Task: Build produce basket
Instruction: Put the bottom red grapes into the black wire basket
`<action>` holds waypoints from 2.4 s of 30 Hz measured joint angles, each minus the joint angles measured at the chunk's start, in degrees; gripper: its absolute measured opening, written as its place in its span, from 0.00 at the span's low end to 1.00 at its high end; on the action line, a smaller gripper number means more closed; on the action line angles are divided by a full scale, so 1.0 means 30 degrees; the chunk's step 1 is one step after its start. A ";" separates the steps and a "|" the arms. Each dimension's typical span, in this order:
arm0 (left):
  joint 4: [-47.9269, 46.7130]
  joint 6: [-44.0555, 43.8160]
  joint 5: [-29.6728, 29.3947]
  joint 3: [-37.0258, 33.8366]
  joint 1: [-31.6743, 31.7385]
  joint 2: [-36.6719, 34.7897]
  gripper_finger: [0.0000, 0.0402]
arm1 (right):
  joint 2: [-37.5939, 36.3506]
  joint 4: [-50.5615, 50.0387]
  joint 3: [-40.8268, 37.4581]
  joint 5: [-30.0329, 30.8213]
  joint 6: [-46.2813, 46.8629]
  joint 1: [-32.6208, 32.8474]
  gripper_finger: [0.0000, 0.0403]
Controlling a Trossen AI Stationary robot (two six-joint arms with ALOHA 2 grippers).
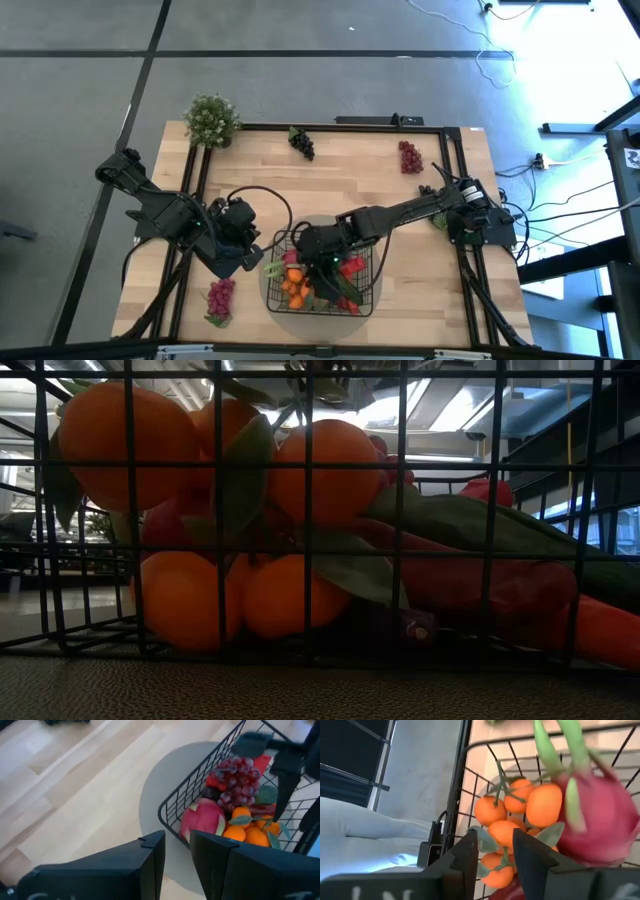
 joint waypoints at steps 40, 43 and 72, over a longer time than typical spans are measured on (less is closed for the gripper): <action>0.0628 -1.7238 0.4340 -0.5525 -0.6827 0.0000 0.19 | -0.0954 -0.9598 1.0063 0.4827 -0.5984 0.0150 0.27; 0.0641 -1.8202 0.4640 -0.5656 -0.6827 0.0000 0.19 | -0.1006 -0.9600 1.0063 0.4647 -0.6146 0.0150 0.27; 0.4689 -1.8792 0.7601 -0.8437 -0.6997 0.2343 0.19 | -0.1020 -1.0751 1.0042 0.4647 -0.6091 0.0158 0.27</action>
